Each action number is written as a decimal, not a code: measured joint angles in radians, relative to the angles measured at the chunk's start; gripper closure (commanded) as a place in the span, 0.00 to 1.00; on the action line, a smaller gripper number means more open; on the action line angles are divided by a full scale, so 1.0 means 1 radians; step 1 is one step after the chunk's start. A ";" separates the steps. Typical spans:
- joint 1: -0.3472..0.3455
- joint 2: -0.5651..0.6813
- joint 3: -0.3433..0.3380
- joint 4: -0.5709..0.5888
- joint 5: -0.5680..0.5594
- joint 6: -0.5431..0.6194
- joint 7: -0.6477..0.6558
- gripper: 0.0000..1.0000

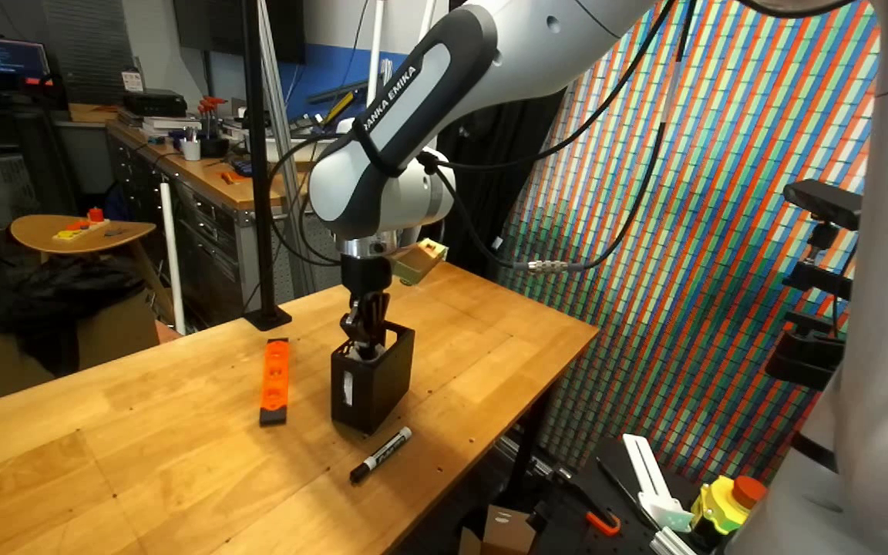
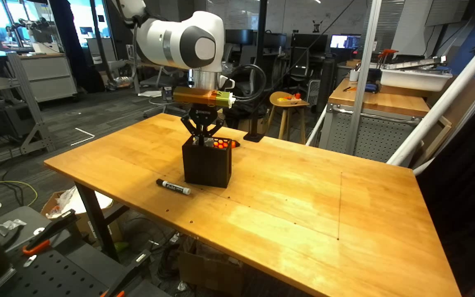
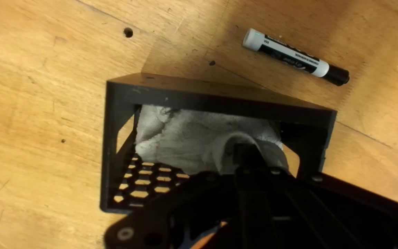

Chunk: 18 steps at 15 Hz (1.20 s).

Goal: Put the white towel inside the black holder

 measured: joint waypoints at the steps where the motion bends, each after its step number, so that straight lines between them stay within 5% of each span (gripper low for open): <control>1: 0.000 0.011 0.002 0.000 0.000 0.002 0.000 1.00; 18: -0.040 0.116 0.026 0.026 0.089 0.033 -0.030 1.00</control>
